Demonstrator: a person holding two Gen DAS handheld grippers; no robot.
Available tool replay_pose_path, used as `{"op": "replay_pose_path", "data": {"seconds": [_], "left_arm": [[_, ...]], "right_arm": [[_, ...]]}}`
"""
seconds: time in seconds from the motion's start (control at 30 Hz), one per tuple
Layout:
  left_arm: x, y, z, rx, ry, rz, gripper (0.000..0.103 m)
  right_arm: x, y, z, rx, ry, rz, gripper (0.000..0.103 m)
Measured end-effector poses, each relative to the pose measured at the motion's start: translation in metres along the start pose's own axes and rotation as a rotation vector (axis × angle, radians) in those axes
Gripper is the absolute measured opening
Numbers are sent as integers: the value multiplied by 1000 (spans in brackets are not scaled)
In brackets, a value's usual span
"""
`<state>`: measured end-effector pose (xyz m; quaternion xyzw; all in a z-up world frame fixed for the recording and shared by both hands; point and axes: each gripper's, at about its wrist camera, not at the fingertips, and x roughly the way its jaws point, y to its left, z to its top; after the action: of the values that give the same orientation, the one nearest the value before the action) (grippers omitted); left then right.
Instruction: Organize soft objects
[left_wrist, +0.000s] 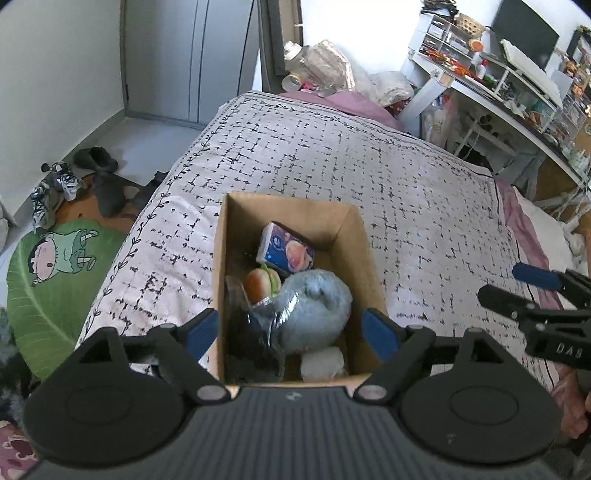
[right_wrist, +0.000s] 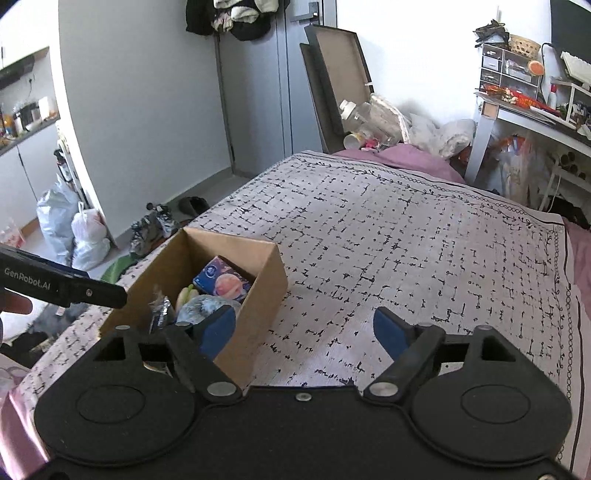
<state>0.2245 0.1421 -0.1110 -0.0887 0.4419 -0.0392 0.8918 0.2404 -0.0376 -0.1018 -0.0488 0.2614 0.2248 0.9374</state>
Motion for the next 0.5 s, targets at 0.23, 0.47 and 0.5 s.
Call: {"op": "replay_pose_path", "data": {"seconds": [0.23,0.47,0.5], "left_arm": [[-23,-5,-16,-22,20,43,88],[-46,-16,-22,-44,-3,90,92],[-49,-19,-22,-47,-8,92,94]], "right_arm": [[-27,-25,-7,58,-28,30,92],[-50,-49,-14,92,-55,54,98],[-53,-53,-15,99,-58,57,98]]}}
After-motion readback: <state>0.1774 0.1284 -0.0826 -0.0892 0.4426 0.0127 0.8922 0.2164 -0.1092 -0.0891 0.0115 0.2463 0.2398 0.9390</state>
